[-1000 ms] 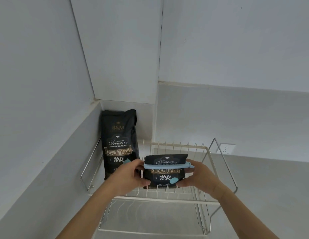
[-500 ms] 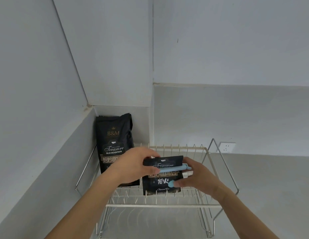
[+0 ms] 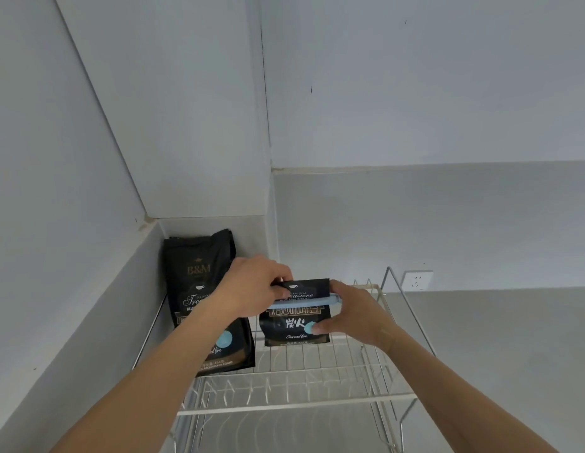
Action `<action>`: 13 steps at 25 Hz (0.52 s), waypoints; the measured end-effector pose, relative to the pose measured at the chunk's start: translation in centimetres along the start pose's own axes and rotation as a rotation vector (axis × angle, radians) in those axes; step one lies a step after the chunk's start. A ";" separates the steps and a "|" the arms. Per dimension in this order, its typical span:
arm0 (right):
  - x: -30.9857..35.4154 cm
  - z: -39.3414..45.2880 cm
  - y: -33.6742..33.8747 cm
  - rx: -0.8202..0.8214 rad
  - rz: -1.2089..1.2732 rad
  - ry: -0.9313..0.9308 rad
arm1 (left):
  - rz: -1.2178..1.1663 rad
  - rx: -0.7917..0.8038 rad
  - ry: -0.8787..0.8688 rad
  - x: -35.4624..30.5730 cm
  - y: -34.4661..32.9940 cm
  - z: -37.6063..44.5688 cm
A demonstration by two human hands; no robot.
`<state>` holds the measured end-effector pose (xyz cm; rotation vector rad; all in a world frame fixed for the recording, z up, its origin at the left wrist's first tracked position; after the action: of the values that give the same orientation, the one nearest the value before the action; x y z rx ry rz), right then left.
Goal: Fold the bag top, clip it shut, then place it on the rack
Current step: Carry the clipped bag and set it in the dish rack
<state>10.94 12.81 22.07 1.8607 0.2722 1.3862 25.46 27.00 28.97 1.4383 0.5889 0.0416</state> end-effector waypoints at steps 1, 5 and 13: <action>0.0 0.5 0.1 -0.004 -0.020 -0.006 | 0.023 -0.009 0.003 0.1 -0.1 0.4; -0.7 1.4 -0.2 0.013 0.008 -0.039 | 0.087 -0.062 0.019 0.5 -1.1 1.4; -2.6 0.8 -0.8 0.010 0.208 -0.073 | -0.009 -0.014 0.010 1.8 -2.2 0.6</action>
<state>10.86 11.44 19.56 1.9876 0.0494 1.4519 26.57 26.73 26.23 1.4228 0.6027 0.0455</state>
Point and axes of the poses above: each hand's wrist, its own z-axis towards the middle knuckle, its own y-axis out of the back of the hand, x = y × z, the point moved 2 cm from there along z, towards the middle knuckle, and after that the axes turned 3 degrees about -z, right-handed, at the moved point
